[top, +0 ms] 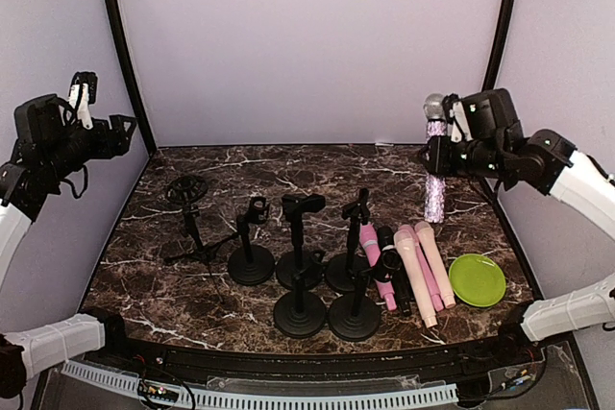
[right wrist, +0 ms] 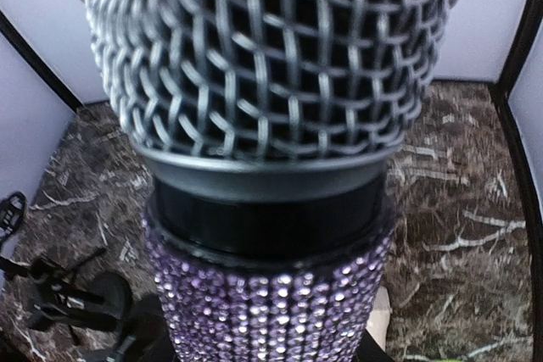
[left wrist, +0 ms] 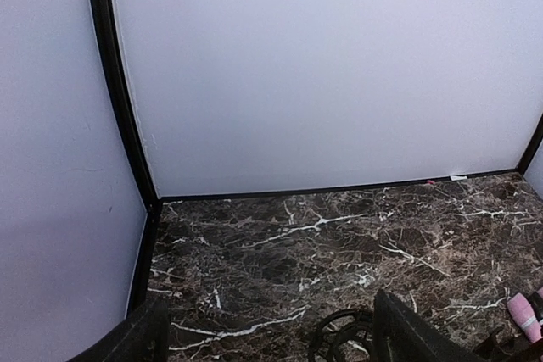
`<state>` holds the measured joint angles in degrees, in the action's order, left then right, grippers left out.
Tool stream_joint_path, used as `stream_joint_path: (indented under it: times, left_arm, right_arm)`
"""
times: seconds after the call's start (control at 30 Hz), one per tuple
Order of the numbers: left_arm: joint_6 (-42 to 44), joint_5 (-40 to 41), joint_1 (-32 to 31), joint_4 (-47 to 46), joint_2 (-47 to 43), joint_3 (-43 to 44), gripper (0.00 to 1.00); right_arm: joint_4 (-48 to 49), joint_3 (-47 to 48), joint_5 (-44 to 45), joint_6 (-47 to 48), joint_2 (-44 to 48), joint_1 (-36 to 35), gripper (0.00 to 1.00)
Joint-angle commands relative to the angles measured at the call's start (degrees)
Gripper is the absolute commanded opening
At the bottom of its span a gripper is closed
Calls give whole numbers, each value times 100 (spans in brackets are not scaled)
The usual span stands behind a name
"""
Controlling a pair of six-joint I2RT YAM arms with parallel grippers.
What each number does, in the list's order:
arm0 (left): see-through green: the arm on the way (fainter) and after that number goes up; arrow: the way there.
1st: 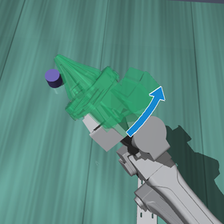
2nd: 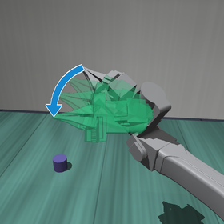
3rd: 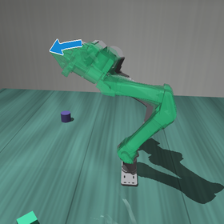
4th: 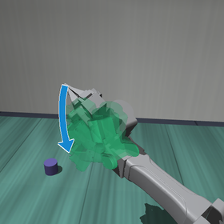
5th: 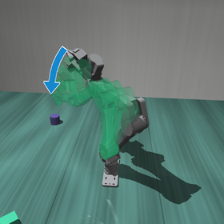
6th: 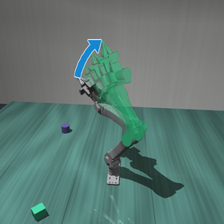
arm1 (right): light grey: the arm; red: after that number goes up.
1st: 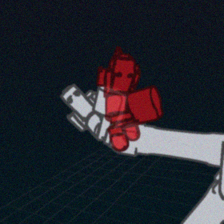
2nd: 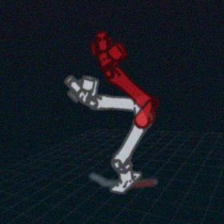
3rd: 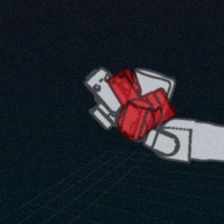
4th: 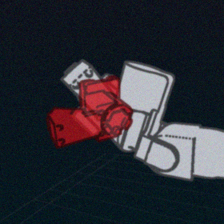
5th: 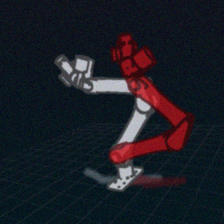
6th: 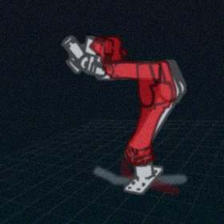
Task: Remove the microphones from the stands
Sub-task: Place the microphone at the center of the board.
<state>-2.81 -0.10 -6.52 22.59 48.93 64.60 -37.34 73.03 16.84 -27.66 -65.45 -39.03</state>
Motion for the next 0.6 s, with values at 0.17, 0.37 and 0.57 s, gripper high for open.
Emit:
stream_joint_path:
  times: [0.17, 0.37, 0.57]
  left_arm:
    - [311, 313, 37, -703, -1066, -1256, 84]
    - [307, 426, 37, -864, -1237, -1669, 84]
    - [307, 431, 36, -917, -1355, -1825, 84]
  right_arm:
    - [1439, -2379, -1854, -1079, 487, 30, 20]
    - [2377, -2957, -2118, -1457, 54, -424, 20]
    - [2828, -2839, -2271, -1364, -799, -707, 23]
